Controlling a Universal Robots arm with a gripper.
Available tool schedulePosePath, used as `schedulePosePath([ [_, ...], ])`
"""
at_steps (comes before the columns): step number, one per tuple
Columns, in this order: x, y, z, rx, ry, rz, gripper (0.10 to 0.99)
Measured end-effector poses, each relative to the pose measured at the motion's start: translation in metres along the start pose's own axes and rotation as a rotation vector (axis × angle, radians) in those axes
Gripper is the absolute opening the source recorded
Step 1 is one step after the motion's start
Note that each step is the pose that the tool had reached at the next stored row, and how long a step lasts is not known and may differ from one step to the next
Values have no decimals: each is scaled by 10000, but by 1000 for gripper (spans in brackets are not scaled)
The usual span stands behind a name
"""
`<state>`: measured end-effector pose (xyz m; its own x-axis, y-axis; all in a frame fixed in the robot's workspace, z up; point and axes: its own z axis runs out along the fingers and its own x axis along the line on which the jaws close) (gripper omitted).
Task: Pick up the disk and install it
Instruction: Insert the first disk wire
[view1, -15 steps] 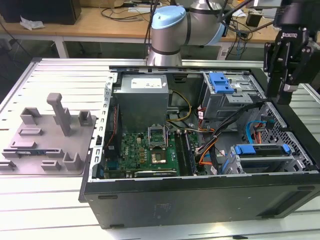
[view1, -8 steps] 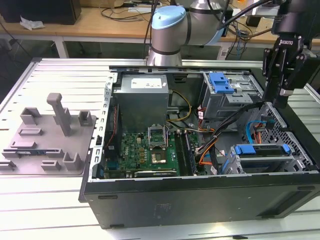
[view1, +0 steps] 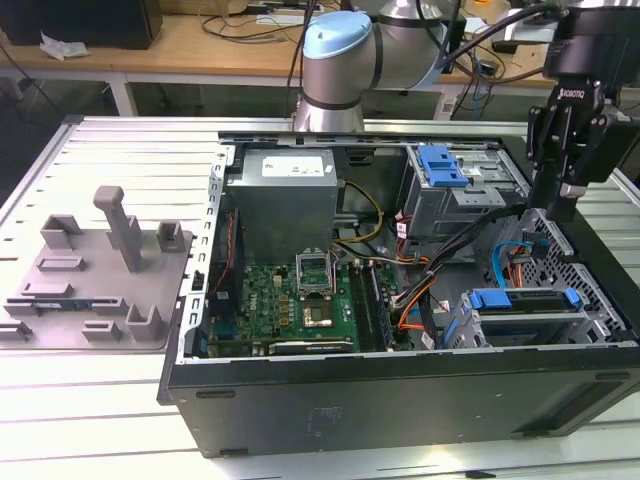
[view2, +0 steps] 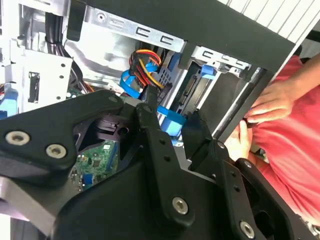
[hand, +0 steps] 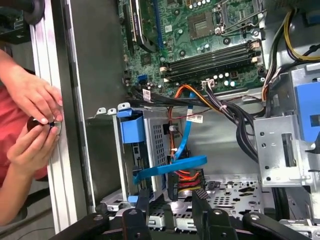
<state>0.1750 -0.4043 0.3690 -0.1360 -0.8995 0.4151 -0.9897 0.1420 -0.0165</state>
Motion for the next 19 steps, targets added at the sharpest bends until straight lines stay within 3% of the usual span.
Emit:
schedulePosePath([
  [4, -18, 12, 43, 1, 6, -1, 471],
  [9, -57, 29, 97, 13, 80, 0, 455],
  [10, -63, 30, 109, 14, 88, 0, 380],
  [17, -86, 33, 159, 22, 137, -2, 380],
  [19, -94, 48, 181, 109, 161, 40, 380],
])
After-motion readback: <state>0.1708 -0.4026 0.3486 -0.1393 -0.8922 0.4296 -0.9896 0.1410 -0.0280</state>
